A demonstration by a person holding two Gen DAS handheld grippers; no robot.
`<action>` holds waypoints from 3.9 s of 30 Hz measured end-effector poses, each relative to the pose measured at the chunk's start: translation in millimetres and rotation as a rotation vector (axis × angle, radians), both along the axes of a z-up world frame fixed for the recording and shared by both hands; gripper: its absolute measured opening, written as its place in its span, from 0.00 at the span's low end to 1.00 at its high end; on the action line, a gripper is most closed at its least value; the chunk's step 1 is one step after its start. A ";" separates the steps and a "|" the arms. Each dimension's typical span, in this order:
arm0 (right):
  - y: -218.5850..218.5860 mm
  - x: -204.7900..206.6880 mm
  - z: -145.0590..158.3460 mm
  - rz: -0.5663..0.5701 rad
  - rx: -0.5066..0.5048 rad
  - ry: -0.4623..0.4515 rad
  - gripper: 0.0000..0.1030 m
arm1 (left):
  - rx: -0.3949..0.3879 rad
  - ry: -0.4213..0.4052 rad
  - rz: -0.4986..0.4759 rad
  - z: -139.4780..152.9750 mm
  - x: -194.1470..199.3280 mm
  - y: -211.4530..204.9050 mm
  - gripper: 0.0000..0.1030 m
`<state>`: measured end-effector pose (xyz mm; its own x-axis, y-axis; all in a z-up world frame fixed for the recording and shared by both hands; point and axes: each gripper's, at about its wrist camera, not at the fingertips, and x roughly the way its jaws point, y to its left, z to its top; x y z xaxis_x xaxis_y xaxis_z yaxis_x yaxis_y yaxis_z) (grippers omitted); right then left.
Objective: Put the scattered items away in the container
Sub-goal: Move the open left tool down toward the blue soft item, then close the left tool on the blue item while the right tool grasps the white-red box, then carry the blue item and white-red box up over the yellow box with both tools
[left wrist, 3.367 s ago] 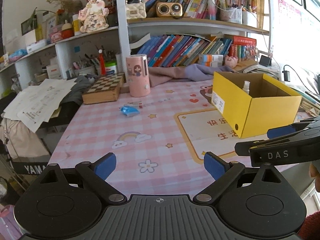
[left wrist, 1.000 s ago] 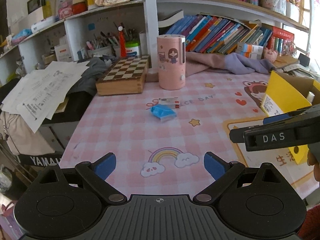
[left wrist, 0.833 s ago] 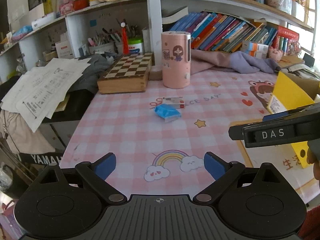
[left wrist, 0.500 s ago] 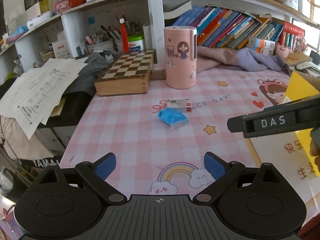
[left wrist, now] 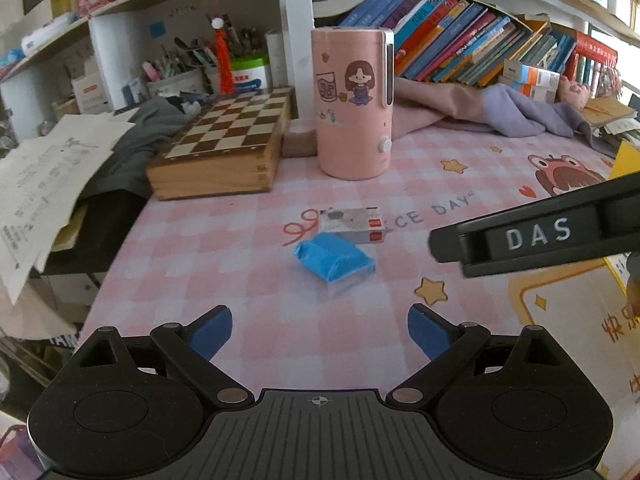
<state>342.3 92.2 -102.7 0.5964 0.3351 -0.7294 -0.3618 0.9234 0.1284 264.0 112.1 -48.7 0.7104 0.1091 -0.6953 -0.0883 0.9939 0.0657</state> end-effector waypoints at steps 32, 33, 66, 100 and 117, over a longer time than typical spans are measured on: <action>29.1 55.2 -20.7 0.026 0.015 0.021 0.73 | -0.098 0.047 0.051 -12.2 28.2 30.6 0.01; 32.8 56.6 -22.3 0.033 0.010 0.017 0.73 | -0.100 0.050 0.052 -11.0 24.0 31.9 0.01; 50.5 80.9 -45.1 0.148 -0.086 -0.020 0.31 | -0.006 0.073 0.038 -22.3 58.0 15.2 0.52; 10.7 1.2 33.9 0.107 0.002 -0.142 0.27 | -0.048 -0.108 -0.039 57.9 -22.2 -7.1 0.37; -35.3 -107.6 70.9 0.092 0.038 -0.188 0.27 | -0.121 -0.177 -0.059 92.0 -122.3 -11.6 0.36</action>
<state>234.7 57.0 -31.8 0.6866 0.4196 -0.5937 -0.4651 0.8812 0.0849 141.7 100.5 43.3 0.8252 -0.0133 -0.5647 -0.0289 0.9974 -0.0657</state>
